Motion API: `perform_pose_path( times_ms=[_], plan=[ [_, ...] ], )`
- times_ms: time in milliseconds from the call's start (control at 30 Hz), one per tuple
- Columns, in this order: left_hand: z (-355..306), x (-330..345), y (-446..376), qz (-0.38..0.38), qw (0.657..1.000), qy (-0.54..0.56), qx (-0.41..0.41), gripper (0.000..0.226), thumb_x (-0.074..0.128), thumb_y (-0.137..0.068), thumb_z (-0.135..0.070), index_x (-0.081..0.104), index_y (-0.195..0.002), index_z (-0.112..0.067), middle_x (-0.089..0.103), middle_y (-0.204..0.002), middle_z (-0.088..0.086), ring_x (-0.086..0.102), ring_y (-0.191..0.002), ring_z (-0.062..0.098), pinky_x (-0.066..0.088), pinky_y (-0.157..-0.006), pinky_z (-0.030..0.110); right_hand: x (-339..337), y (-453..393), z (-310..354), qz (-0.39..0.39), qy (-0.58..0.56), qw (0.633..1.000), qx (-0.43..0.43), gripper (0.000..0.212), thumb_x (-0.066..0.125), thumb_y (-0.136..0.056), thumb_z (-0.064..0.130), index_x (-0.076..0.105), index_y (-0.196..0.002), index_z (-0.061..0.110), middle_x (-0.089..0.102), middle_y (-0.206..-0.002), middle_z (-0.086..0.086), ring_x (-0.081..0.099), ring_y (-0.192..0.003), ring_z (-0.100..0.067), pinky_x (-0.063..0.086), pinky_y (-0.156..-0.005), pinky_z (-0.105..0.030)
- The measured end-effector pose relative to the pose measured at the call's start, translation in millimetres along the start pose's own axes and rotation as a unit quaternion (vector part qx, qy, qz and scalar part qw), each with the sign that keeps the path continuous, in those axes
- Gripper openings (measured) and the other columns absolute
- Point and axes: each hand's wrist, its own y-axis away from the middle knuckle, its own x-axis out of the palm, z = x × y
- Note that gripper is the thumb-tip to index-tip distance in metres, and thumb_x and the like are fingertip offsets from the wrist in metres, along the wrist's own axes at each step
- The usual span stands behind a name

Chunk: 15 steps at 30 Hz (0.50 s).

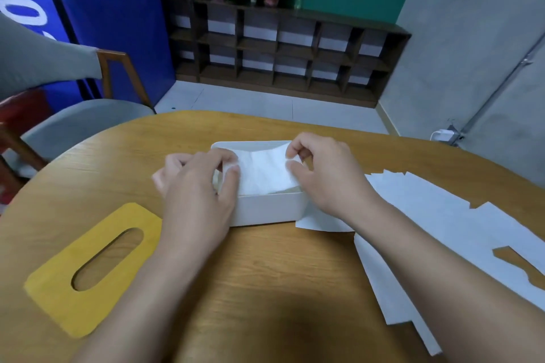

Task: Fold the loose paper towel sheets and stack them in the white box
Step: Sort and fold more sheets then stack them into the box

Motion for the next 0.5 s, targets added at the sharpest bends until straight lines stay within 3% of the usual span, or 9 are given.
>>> perform_pose_path(
  times_ms=[100,267,400,500],
  plan=[
    [4.4,2.7,-2.1,-0.004,1.0,-0.025,0.003,0.013,0.064,-0.108,-0.029,0.072,-0.101,-0.036,0.067,-0.087,-0.02,0.046,-0.109,0.021,0.019,-0.093,0.035,3.0,-4.3,-0.9,0.047,0.089,0.995,-0.008,0.008,0.066,-0.103,0.027,0.07,-0.096,0.03,0.068,-0.084,0.01,0.057,-0.094,-0.017,0.036,-0.097,-0.037],
    [7.2,4.1,-2.8,0.0,0.997,-0.069,0.016,0.018,0.064,-0.107,-0.031,0.08,-0.1,-0.037,0.07,-0.112,-0.018,0.043,-0.111,0.023,0.018,-0.091,0.036,2.2,-9.3,-0.6,0.092,0.151,0.984,-0.015,0.017,0.066,-0.104,0.038,0.079,-0.095,0.033,0.067,-0.09,0.016,0.055,-0.102,-0.017,0.031,-0.098,-0.038],
    [10.8,2.6,-5.0,-0.014,0.998,-0.058,0.03,0.013,0.072,-0.103,-0.034,0.084,-0.101,-0.036,0.056,-0.114,-0.011,0.039,-0.113,0.022,0.021,-0.092,0.038,-2.1,-12.3,-2.9,0.042,0.131,0.99,-0.037,0.008,0.075,-0.101,0.035,0.08,-0.107,0.035,0.061,-0.103,0.011,0.055,-0.103,-0.016,0.033,-0.102,-0.039],
    [2.2,3.2,-3.3,-0.035,0.997,-0.029,0.058,0.009,0.075,-0.102,-0.029,0.082,-0.098,-0.032,0.057,-0.105,-0.012,0.04,-0.11,0.018,0.026,-0.093,0.038,-10.9,-6.7,-7.1,-0.019,0.053,0.998,-0.031,0.005,0.078,-0.1,0.028,0.081,-0.102,0.032,0.065,-0.102,0.012,0.054,-0.085,-0.002,0.043,-0.098,-0.039]
  ],
)
